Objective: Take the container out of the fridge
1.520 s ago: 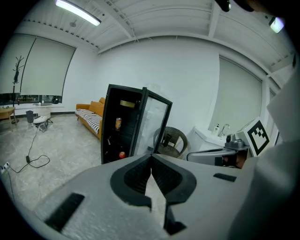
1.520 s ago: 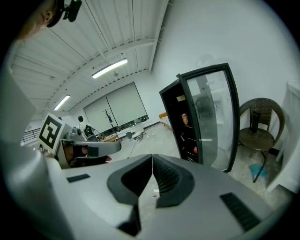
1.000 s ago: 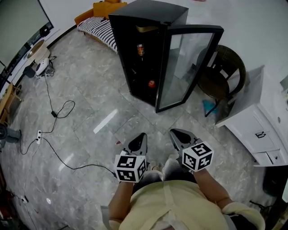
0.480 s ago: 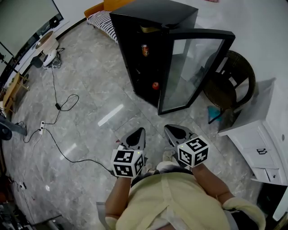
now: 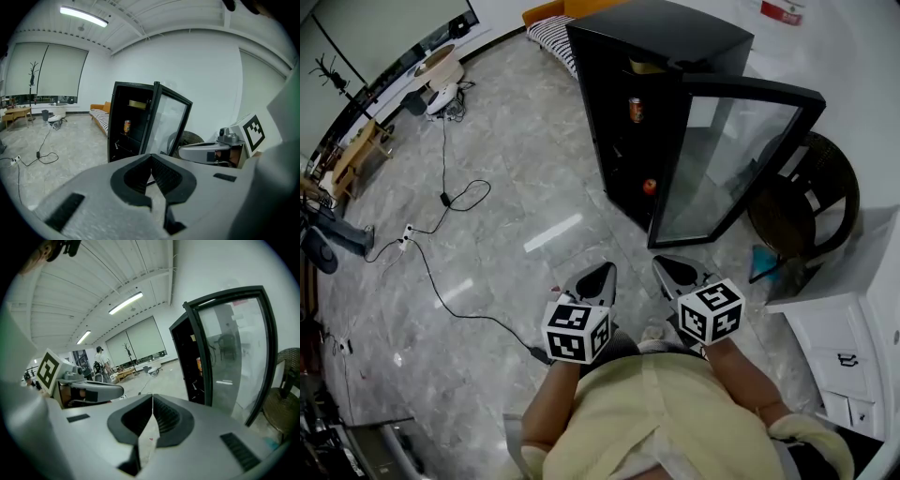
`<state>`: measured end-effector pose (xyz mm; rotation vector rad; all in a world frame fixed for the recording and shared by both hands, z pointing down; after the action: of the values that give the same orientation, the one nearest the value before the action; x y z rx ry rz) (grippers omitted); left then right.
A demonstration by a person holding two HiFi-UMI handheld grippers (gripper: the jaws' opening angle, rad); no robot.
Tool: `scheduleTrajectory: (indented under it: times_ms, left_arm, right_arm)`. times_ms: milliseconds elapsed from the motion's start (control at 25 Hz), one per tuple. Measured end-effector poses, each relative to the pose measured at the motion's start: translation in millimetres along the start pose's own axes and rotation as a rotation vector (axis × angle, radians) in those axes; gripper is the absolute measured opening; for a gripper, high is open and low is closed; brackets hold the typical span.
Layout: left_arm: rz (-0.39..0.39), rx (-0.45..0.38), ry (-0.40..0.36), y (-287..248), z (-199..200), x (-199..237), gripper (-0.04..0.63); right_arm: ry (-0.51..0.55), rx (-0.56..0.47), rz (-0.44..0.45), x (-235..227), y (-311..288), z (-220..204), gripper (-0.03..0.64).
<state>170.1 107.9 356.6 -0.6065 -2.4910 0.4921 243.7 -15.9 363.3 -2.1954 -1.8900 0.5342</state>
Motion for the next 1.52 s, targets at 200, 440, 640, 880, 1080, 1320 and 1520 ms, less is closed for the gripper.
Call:
scheduleTrajectory:
  times_ms: [200,440,640,880,1080,1320,1520]
  left_arm:
    - [0.015,0.021,-0.016,-5,-8,-2,0.021]
    - [-0.009,0.076,-0.044,-17,-8,-3,0.021]
    - [-0.022,0.073,-0.097,-29,4,3,0.021]
    - [-0.056,0.049,-0.044,-56,29,32,0.021]
    - [-0.085,0.047,-0.067,-87,59,55,0.021]
    - [-0.101,0.055,-0.082,-116,88,85,0.021]
    - [-0.135,0.047,-0.076,-140,113,101,0.021]
  right_arm:
    - [0.001,0.005,0.014,-6,0,-1,0.029]
    - [-0.022,0.013,0.004,-12,-1,-6,0.029]
    - [-0.026,0.017,-0.003,-21,-14,0,0.029]
    - [-0.014,0.014,-0.037,-34,-40,15,0.029]
    - [-0.032,0.023,-0.080,-56,-73,27,0.029]
    - [-0.040,0.045,-0.108,-68,-110,42,0.029]
    - [-0.050,0.049,-0.130,-79,-137,56,0.029]
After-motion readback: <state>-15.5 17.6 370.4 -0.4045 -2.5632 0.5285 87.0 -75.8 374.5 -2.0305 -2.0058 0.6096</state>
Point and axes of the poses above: the fingertips, and each gripper's own axes: y backward along the fingers, x to its left, z out of its top, the point moved 5 cm from there along y, backward along the fingers, and after that the axes turned 12 degrees about y, right-handed, at the moved point
